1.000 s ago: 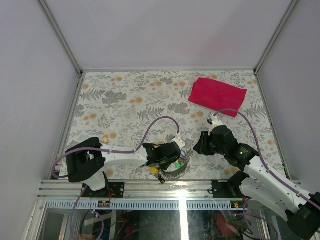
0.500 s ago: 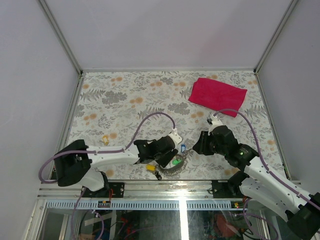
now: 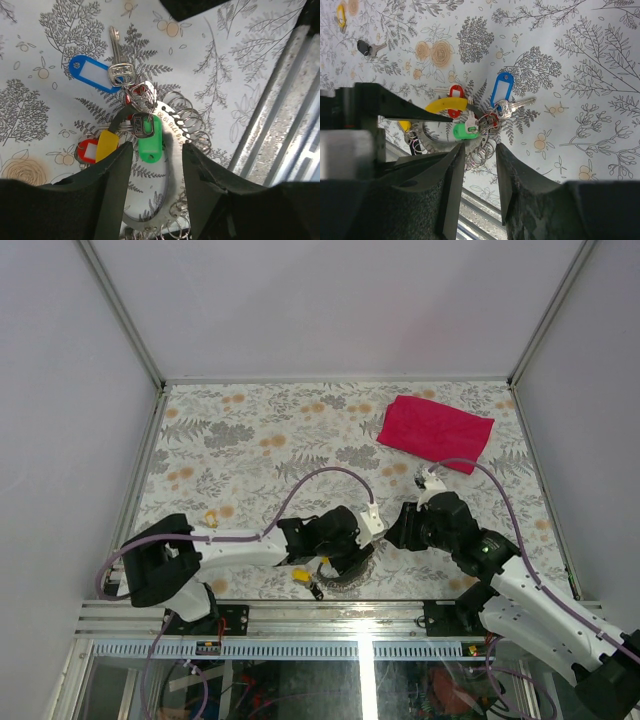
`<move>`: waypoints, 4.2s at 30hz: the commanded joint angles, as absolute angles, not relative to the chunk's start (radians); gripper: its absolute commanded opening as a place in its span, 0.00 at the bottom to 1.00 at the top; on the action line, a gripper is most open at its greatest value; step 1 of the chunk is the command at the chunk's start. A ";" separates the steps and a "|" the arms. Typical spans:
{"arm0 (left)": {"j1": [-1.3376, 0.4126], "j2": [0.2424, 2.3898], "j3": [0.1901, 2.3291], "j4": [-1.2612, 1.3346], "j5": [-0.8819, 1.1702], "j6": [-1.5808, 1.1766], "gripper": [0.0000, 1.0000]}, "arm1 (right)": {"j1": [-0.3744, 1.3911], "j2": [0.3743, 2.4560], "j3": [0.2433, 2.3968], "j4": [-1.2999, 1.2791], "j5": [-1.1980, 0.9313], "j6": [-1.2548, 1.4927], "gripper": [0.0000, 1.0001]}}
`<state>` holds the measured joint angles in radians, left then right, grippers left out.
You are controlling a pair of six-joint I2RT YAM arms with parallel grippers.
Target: Put the keys on the keyring
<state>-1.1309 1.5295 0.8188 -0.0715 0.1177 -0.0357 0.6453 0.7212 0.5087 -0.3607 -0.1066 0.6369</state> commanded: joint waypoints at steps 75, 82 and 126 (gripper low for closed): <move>-1.087 1.265 0.882 -0.269 0.265 0.122 0.00 | 0.640 0.388 0.357 0.056 -0.321 0.371 0.35; -1.086 1.226 0.897 -0.315 0.292 0.133 0.00 | 0.640 0.413 0.207 0.380 -0.452 0.328 0.37; -1.087 1.001 0.934 -0.530 0.348 0.171 0.00 | 0.908 0.850 0.355 0.636 -0.765 -0.248 0.34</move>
